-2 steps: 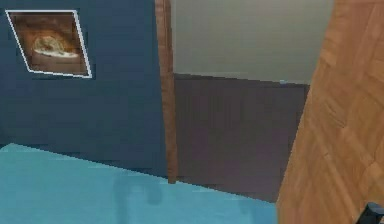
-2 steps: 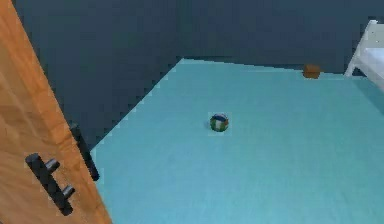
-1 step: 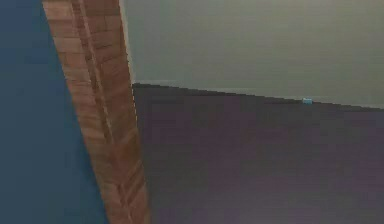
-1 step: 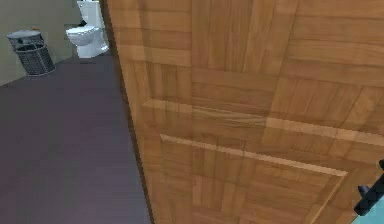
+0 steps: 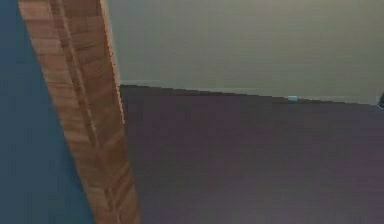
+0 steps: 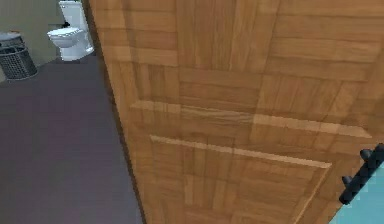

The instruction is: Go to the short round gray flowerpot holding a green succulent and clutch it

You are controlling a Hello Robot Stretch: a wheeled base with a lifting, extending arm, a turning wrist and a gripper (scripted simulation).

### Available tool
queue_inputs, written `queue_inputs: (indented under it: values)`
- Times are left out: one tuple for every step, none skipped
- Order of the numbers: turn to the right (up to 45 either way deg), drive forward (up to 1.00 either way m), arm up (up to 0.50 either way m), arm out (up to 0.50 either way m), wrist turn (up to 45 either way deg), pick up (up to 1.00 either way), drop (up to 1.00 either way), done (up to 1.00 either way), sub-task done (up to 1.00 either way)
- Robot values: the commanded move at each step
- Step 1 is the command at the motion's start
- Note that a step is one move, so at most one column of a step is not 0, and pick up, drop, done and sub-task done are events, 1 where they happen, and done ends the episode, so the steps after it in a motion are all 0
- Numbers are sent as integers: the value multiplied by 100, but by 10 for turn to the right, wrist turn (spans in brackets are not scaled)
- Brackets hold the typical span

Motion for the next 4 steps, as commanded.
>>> queue_inputs:
  values:
    - [0, 25, 0, 0, 0, 0, 0, 0, 0]
    - [120, 0, 0, 0, 0, 0, 0, 0, 0]
    - [0, 45, 0, 0, 0, 0, 0, 0, 0]
    - [-450, 0, 0, 0, 0, 0, 0, 0, 0]
